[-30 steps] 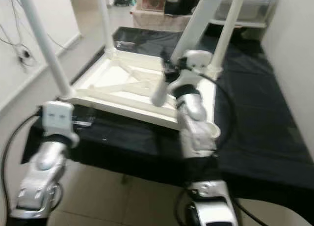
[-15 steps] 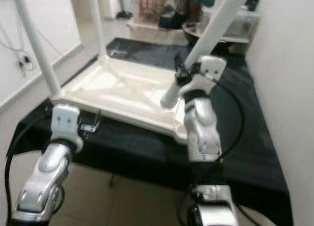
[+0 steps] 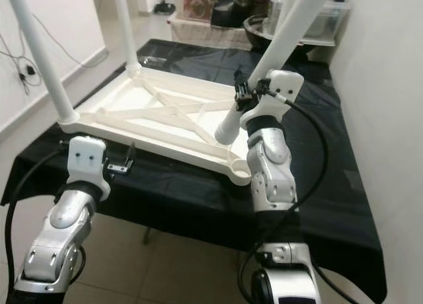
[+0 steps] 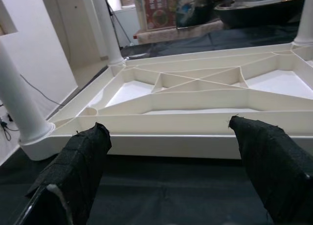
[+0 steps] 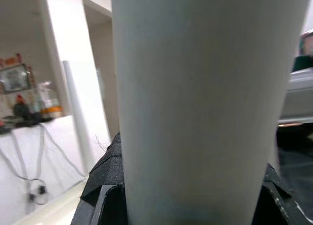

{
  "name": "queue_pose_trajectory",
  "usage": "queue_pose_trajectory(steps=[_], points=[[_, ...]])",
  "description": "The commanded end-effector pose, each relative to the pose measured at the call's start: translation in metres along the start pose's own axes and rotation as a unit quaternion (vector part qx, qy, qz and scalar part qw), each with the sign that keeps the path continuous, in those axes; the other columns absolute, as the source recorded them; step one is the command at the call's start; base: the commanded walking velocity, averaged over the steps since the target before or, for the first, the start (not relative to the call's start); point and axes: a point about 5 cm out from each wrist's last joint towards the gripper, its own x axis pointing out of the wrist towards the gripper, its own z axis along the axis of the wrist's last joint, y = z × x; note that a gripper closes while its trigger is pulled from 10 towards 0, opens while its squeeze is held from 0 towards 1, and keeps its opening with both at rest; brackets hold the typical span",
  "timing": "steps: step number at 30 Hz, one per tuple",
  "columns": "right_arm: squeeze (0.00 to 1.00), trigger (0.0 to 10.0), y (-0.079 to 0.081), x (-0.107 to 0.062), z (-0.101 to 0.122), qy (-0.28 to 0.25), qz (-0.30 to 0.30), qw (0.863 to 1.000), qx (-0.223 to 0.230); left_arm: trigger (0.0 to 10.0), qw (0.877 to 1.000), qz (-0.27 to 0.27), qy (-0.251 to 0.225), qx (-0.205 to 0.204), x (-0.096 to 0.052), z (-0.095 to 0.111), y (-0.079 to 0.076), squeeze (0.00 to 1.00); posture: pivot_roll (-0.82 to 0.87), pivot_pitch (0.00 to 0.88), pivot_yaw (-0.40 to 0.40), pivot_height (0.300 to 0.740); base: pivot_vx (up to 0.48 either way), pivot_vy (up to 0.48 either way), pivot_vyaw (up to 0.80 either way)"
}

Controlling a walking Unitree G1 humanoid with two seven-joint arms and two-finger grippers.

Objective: Building children table

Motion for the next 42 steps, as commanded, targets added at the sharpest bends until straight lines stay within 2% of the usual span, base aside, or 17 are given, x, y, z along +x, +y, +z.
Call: queue_pose_trajectory(steps=[1,10,13,16,21,22,23,24,27,28,30,32,35,36,37,39,42], points=[[0.00,10.0,-0.007,0.001,0.002,-0.006,-0.012,1.000,0.004,10.0,1.000,-0.003,0.003,-0.005,-0.003,-0.001,0.000,0.00,0.08,0.138,-0.062,0.740,0.000,0.000,-0.80],[0.00,10.0,-0.016,0.010,0.009,-0.011,-0.001,1.000,-0.008,10.0,1.000,-0.018,0.013,-0.014,-0.010,-0.004,-0.006,0.00,0.08,0.178,-0.060,0.740,0.000,0.000,-0.71],[0.00,10.0,-0.012,0.012,0.008,-0.003,0.029,1.000,-0.011,10.0,0.999,-0.027,0.018,-0.013,-0.013,-0.004,-0.008,0.00,0.08,0.191,-0.057,0.740,0.000,0.000,0.00],[0.00,10.0,-0.011,0.016,0.006,0.010,0.053,0.999,0.007,10.0,0.999,-0.038,0.022,-0.019,-0.016,-0.005,-0.010,0.00,0.09,0.202,-0.056,0.740,0.000,0.000,0.00],[0.00,10.0,-0.017,0.026,0.004,0.036,0.111,0.993,0.018,10.0,0.996,-0.080,0.025,-0.044,-0.028,-0.004,-0.018,0.00,0.10,0.248,-0.046,0.740,0.000,0.000,0.00],[0.00,10.0,-0.028,0.034,0.007,0.068,0.157,0.985,0.036,10.0,0.992,-0.109,0.027,-0.050,-0.039,-0.002,-0.024,0.00,0.11,0.273,-0.045,0.740,0.000,0.000,0.00],[0.00,10.0,-0.028,0.034,0.007,0.068,0.157,0.985,0.036,10.0,0.992,-0.109,0.027,-0.050,-0.039,-0.002,-0.024,0.00,0.11,0.273,-0.045,0.740,0.000,0.000,0.00],[0.00,10.0,-0.037,0.038,0.013,0.077,0.180,0.979,0.048,10.0,0.991,-0.121,0.030,-0.056,-0.044,-0.001,-0.028,0.00,0.11,0.296,-0.042,0.740,0.000,0.000,0.00],[0.00,10.0,-0.047,0.041,0.022,0.082,0.210,0.972,0.059,10.0,0.989,-0.129,0.035,-0.064,-0.050,0.001,-0.031,0.00,0.12,0.308,-0.041,0.740,0.000,0.000,0.00],[0.00,10.0,-0.047,0.041,0.022,0.082,0.210,0.972,0.059,10.0,0.989,-0.129,0.035,-0.064,-0.050,0.001,-0.031,0.00,0.12,0.308,-0.041,0.740,0.000,0.000,0.00],[0.00,10.0,-0.056,0.039,0.031,0.088,0.261,0.958,0.079,10.0,0.988,-0.133,0.043,-0.067,-0.055,0.000,-0.034,0.00,0.11,0.328,-0.036,0.740,0.000,0.000,0.00],[0.00,10.0,-0.063,0.037,0.037,0.090,0.284,0.950,0.097,10.0,0.987,-0.136,0.047,-0.068,-0.059,0.001,-0.035,0.00,0.11,0.337,-0.032,0.740,0.000,0.000,0.00],[0.00,10.0,-0.066,0.036,0.039,0.089,0.288,0.948,0.106,10.0,0.987,-0.137,0.047,-0.069,-0.059,0.001,-0.035,0.00,0.11,0.338,-0.032,0.740,0.000,0.000,0.00],[0.00,10.0,-0.068,0.034,0.042,0.086,0.305,0.941,0.119,10.0,0.987,-0.138,0.048,-0.069,-0.059,0.002,-0.036,0.00,0.11,0.340,-0.030,0.740,0.000,0.000,0.00],[0.00,10.0,-0.068,0.034,0.042,0.086,0.305,0.941,0.119,10.0,0.987,-0.138,0.048,-0.069,-0.059,0.002,-0.036,0.00,0.11,0.340,-0.030,0.740,0.000,0.000,0.00],[0.00,10.0,-0.071,0.029,0.044,0.084,0.343,0.925,0.137,10.0,0.986,-0.140,0.050,-0.069,-0.059,0.002,-0.035,0.00,0.12,0.341,-0.028,0.740,0.000,0.000,0.00],[0.00,10.0,-0.073,0.027,0.045,0.084,0.363,0.916,0.146,10.0,0.986,-0.142,0.053,-0.067,-0.060,0.002,-0.034,0.00,0.12,0.341,-0.028,0.740,0.000,0.000,0.00]])
